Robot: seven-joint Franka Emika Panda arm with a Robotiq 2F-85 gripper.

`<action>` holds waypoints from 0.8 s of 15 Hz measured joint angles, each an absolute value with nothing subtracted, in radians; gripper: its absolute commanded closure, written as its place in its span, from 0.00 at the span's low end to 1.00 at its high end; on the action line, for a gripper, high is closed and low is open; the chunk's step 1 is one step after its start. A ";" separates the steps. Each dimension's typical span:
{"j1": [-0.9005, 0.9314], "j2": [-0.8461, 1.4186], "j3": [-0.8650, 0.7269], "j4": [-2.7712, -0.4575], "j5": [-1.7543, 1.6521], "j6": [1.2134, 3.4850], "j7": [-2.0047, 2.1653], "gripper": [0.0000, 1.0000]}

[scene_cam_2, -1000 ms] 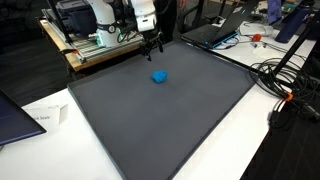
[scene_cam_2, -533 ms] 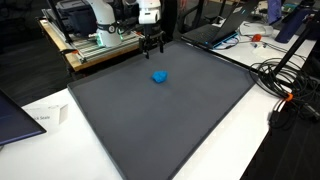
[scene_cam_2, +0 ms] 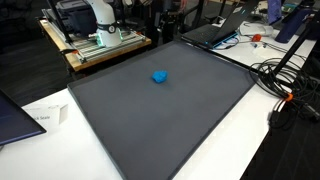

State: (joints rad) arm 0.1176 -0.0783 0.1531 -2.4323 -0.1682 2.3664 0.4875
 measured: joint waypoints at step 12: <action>0.168 0.190 0.181 -2.014 -0.267 1.972 0.659 0.00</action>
